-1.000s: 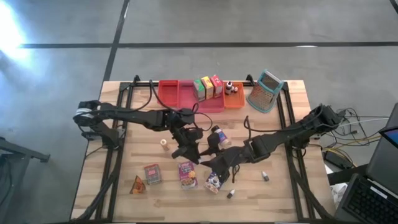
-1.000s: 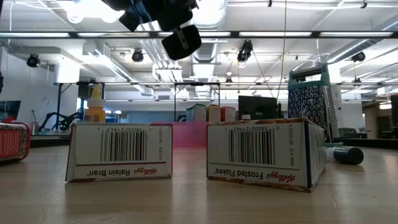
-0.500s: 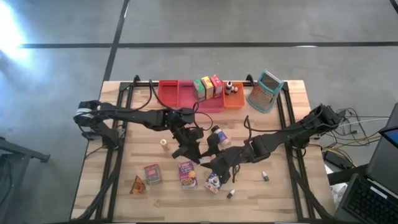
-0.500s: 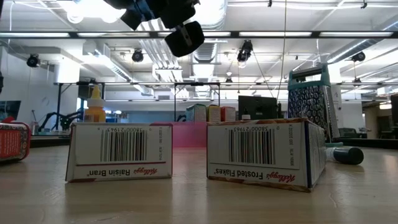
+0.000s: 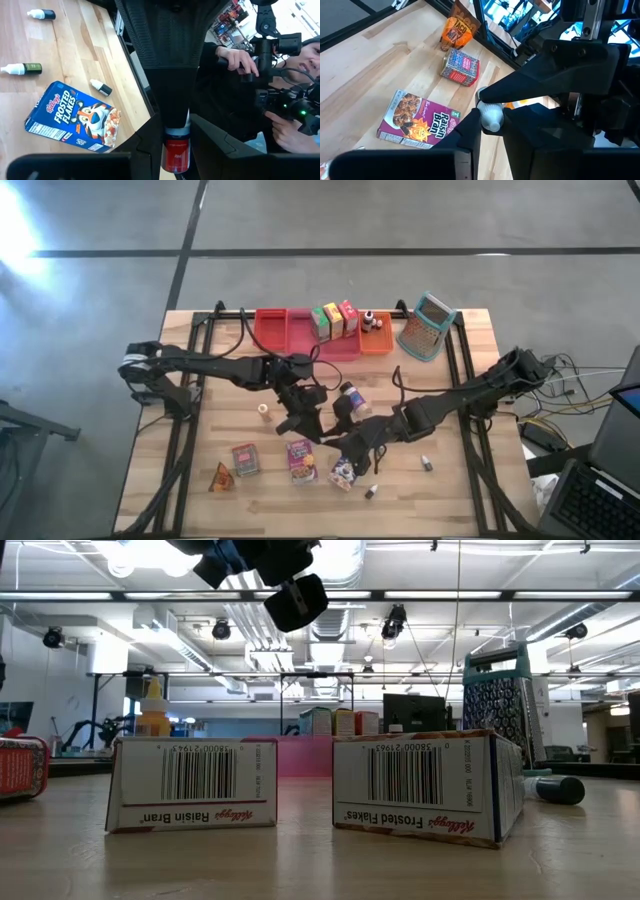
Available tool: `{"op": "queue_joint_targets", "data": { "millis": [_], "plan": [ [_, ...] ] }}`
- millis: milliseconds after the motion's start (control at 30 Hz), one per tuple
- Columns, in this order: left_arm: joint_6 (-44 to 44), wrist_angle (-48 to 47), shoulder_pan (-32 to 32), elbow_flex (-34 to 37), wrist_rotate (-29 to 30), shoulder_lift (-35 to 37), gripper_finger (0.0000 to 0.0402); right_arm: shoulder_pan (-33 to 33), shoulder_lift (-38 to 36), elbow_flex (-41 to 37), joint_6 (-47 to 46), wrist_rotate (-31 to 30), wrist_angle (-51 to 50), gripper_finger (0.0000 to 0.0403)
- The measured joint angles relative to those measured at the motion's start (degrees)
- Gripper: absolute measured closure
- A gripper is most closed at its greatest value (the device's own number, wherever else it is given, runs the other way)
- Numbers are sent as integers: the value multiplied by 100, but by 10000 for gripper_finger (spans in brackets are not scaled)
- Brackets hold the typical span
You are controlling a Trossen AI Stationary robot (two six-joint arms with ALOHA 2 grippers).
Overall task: Pick & Place Kitchen Items
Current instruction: Put the red food coloring bottle into the orange bin
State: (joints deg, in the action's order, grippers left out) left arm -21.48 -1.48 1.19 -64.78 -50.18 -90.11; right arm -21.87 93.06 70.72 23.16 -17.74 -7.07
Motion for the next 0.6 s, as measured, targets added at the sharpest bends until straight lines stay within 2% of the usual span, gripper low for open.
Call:
{"op": "queue_joint_targets", "data": {
  "millis": [233, 600],
  "plan": [
    [13, 20, 4, 29, -2, 0, 310, 2, 0, 0, -2, -4, -2, 332],
    [126, 20, 4, 29, 28, 0, 298, 2, 0, 0, -2, -10, 0, 343]
  ]
}}
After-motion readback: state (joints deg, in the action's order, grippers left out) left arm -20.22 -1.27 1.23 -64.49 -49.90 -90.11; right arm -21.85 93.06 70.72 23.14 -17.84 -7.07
